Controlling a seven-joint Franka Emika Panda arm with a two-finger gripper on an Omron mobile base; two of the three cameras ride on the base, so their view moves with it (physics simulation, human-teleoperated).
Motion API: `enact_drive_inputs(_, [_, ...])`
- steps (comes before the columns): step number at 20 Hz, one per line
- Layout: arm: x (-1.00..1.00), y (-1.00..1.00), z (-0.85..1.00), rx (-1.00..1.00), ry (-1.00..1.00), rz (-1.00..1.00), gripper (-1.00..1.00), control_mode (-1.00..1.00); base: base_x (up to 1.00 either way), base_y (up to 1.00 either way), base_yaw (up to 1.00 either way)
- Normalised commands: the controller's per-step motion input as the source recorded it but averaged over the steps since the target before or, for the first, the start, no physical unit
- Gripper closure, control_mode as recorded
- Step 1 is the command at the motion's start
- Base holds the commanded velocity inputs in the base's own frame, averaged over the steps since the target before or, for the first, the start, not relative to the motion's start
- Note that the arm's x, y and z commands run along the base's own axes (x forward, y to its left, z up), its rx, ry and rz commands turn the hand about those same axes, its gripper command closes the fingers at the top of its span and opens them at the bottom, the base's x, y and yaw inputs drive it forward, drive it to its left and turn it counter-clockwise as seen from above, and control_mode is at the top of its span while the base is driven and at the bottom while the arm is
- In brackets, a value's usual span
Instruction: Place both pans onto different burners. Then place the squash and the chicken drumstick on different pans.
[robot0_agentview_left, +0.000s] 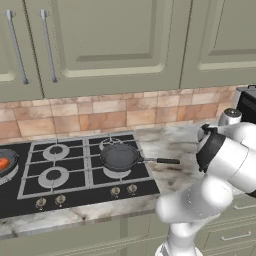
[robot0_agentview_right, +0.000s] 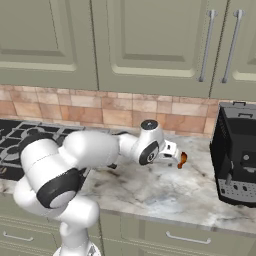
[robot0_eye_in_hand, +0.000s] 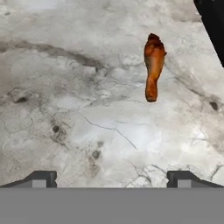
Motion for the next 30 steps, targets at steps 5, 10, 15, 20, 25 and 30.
enact_drive_inputs(5, [0.23, -0.34, -0.02, 0.0, 0.0, 0.0, -1.0, -1.0, 0.0, 0.0, 0.0])
enact_drive_inputs(10, [0.39, -0.27, -0.06, 0.03, 0.0, 0.0, -1.0, -1.0, 0.0, 0.0, 0.0])
enact_drive_inputs(15, [0.35, -0.27, -0.11, 0.07, -0.01, 0.0, -1.0, -1.0, 0.0, 0.0, 0.0])
enact_drive_inputs(20, [0.19, -0.32, -0.13, 0.08, 0.0, 0.0, -1.0, -1.0, 0.0, 0.0, 0.0])
enact_drive_inputs(25, [0.18, -0.11, -0.22, 0.01, 0.0, 0.0, -1.0, -1.0, 0.0, 0.0, 0.0])
enact_drive_inputs(30, [0.22, -0.02, -0.14, 0.0, 0.0, 0.0, -1.0, -1.0, 0.0, 0.0, 0.0])
